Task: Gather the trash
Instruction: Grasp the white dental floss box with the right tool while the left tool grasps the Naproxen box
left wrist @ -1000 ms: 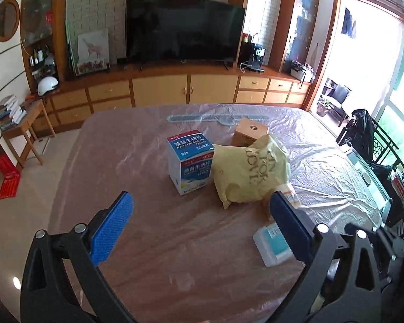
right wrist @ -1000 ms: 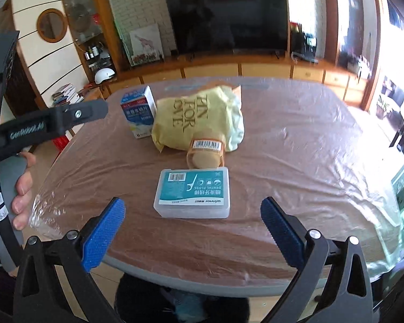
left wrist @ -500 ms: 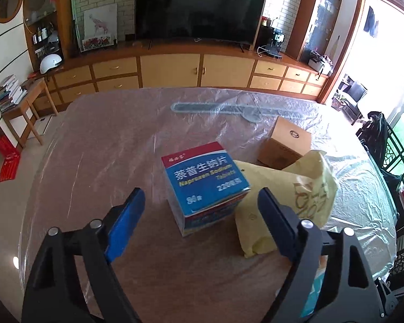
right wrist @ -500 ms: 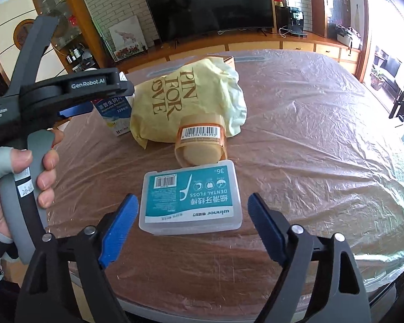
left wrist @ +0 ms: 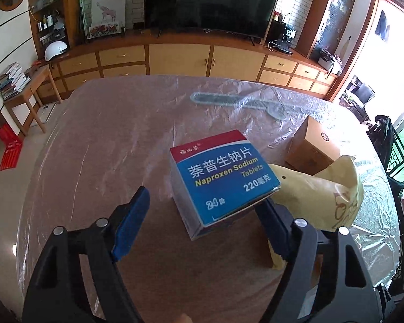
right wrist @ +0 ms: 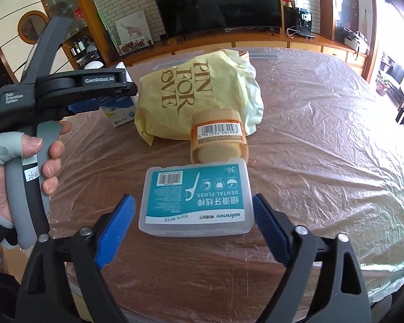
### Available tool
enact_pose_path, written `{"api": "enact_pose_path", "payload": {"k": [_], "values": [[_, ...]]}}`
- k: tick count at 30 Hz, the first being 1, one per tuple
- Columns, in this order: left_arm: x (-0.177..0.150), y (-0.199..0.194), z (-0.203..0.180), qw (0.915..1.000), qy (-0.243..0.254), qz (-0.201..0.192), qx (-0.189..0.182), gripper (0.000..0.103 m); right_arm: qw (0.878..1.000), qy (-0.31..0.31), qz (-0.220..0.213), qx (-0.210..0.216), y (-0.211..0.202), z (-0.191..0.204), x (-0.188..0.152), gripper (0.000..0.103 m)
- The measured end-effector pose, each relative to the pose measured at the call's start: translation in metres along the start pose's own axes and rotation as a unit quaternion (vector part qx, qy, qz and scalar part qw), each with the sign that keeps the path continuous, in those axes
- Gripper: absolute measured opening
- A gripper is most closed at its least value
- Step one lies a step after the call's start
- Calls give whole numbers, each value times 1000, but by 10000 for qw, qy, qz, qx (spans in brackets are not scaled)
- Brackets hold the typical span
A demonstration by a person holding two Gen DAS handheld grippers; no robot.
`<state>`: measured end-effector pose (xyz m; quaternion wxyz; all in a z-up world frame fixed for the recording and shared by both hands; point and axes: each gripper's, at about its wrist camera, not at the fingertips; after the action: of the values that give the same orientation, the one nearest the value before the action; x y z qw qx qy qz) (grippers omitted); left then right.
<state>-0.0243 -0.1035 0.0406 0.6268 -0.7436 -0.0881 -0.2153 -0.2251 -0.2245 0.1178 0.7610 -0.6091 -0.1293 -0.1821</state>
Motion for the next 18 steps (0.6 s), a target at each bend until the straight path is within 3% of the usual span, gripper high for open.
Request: {"api": "enact_pose_path", "payload": {"k": [9,13,15,18], "values": [[6,11,4,9999,20,96,138,80,9996,-201,70,-204,10,12,0,94],[7,13,11,9999,-12,144,61,61,9995,-217,160,-143,10,7,1,93],[7,12,11,9999,17,133,66,60,9997,-179,141,-79,9,5,3,83],[4,10,12,9999,56,67,80,56,9998,-121,156,80,8,2,7,82]]}}
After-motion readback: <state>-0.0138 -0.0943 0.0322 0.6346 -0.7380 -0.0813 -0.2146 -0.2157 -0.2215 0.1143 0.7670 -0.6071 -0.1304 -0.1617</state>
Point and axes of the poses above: each gripper's, at about its wrist camera, not at the fingertips, and y roughly the way its jaws point, z to its left, x to its top, and after that the axes turned 9 degrees about z, right-handed
